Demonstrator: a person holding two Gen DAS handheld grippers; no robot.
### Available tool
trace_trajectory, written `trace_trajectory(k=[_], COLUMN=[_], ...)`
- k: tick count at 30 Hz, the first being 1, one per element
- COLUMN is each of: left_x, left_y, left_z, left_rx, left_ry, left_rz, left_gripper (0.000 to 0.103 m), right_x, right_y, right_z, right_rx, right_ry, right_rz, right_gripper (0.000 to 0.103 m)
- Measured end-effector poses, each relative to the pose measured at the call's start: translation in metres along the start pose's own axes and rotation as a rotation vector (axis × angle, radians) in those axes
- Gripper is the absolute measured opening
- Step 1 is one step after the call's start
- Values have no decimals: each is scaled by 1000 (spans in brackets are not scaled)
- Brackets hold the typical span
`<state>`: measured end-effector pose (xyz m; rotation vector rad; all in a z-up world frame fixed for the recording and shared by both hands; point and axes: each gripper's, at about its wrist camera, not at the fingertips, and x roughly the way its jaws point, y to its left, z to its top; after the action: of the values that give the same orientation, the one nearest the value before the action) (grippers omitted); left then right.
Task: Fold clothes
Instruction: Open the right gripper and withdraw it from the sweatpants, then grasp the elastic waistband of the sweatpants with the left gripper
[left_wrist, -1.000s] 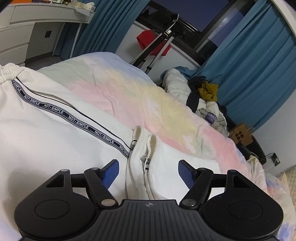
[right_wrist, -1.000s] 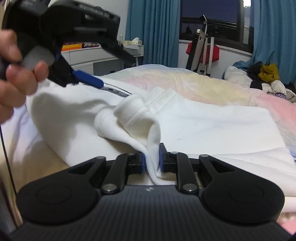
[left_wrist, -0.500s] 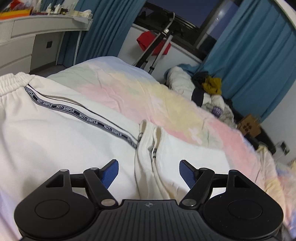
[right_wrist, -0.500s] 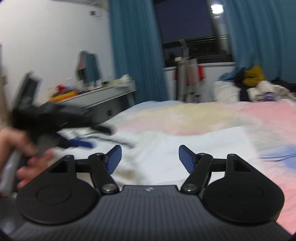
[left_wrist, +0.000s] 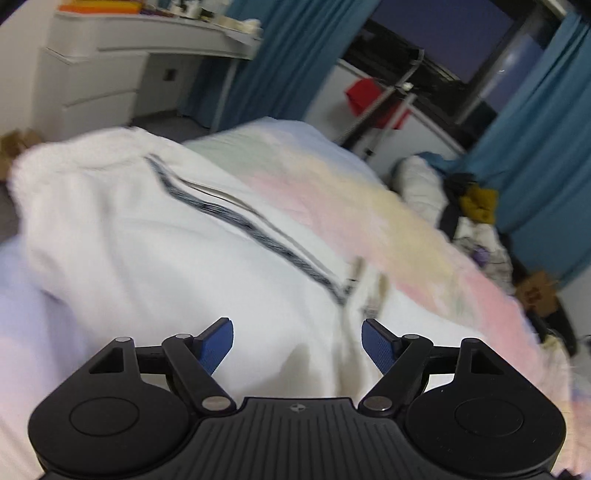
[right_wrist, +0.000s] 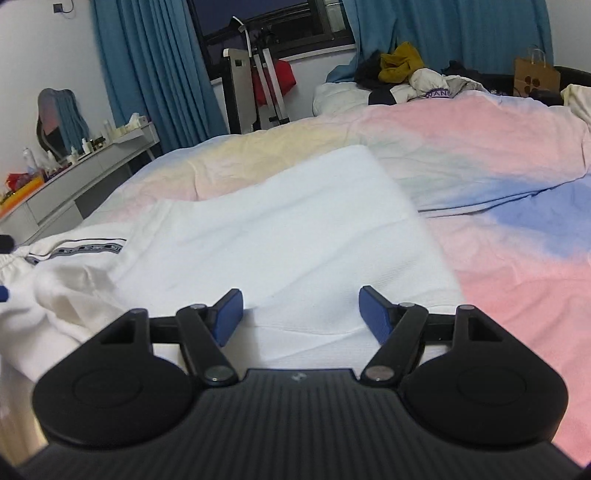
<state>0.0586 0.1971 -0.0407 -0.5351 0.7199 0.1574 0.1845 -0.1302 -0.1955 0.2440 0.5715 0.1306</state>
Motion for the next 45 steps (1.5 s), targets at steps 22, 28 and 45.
trace_trajectory(k=[22, 28, 45], left_x=[-45, -18, 38], left_y=[82, 104, 150], left_z=[1, -4, 7], left_rx=[-513, -621, -723], left_ry=[-152, -72, -125], left_rz=[131, 64, 87], left_gripper=[83, 83, 49], right_x=[-11, -11, -4], right_y=[-4, 0, 24], right_z=[2, -1, -8], right_rx=[102, 93, -9], right_ry=[-11, -21, -49], right_rz=[11, -12, -33], right_gripper=[69, 69, 72])
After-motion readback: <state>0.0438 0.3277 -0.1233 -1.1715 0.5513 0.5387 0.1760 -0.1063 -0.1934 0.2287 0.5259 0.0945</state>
